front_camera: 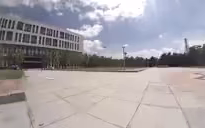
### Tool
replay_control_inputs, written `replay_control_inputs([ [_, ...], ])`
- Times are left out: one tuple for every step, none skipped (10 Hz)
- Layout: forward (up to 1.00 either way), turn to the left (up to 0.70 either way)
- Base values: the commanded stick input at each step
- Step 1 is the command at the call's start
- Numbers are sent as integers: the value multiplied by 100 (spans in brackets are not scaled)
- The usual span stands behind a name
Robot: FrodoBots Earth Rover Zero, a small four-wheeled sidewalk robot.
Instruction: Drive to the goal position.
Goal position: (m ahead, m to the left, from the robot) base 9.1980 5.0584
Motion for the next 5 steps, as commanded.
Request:
replay_control_inputs([
  [70,35],
  [70,35],
  [70,30],
  [70,0],
  [70,0],
])
